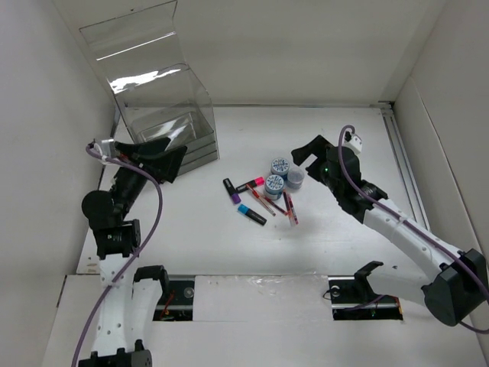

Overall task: Sort the stationery into containers
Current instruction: Grab a piece of stationery with the left arm

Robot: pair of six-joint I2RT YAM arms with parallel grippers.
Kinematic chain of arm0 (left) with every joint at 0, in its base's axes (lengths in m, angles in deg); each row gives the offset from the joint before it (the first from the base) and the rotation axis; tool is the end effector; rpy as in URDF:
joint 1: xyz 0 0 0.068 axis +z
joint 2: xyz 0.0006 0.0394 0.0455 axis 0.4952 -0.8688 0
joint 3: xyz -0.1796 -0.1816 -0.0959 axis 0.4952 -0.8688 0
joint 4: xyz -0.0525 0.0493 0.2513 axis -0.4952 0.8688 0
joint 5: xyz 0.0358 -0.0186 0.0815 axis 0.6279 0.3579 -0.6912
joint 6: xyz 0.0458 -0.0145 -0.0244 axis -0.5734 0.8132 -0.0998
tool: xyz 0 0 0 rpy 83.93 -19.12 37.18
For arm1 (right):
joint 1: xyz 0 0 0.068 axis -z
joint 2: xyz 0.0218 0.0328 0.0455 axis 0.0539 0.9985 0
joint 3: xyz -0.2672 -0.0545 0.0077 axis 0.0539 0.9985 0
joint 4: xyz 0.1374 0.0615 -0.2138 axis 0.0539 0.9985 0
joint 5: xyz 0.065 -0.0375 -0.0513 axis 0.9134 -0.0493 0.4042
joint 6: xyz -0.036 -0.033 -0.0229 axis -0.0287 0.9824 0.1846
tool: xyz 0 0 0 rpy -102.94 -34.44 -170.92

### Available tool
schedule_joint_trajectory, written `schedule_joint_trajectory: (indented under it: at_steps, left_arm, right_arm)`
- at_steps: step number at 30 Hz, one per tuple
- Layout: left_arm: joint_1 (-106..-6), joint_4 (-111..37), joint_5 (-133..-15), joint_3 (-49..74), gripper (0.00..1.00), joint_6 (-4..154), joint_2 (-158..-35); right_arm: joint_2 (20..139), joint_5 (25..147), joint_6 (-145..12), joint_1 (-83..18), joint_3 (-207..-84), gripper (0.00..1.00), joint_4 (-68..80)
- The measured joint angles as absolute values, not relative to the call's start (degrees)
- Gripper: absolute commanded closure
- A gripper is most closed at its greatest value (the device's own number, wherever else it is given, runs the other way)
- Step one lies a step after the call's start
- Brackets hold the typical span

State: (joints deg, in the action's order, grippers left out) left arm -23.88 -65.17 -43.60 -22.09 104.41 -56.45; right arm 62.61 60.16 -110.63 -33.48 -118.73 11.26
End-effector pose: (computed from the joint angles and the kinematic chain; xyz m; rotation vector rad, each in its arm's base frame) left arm 0.1333 -0.0087 0.3916 0.1872 1.1598 -0.8811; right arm 0.2282 0.1209 0.3041 0.5668 1.8941 0.6395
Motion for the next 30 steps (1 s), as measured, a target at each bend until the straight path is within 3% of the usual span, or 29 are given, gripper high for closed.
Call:
schedule_joint_trajectory:
  at_steps: [4, 13, 18, 30]
  left_arm:
    - [-23.9, -67.45, -41.74, -14.74, 0.25, 104.91, -61.37]
    - [-23.9, -63.66, -40.39, -10.72, 0.24, 104.76, -63.54]
    - [-23.9, -52.12, -42.81, 3.4, 0.21, 99.73, -64.45]
    - [-23.9, -22.55, -64.47, 38.52, 0.18, 90.31, -61.9]
  right_arm:
    - [63.0, 60.92, -110.61, -33.11, -118.73, 0.01, 11.06]
    - [63.63, 62.58, -110.57, -33.04, -118.73, 0.01, 11.06]
    - [63.63, 62.74, -110.33, -33.04, -118.73, 0.01, 11.06]
    - [63.63, 62.67, -110.17, -33.57, -118.73, 0.01, 11.09]
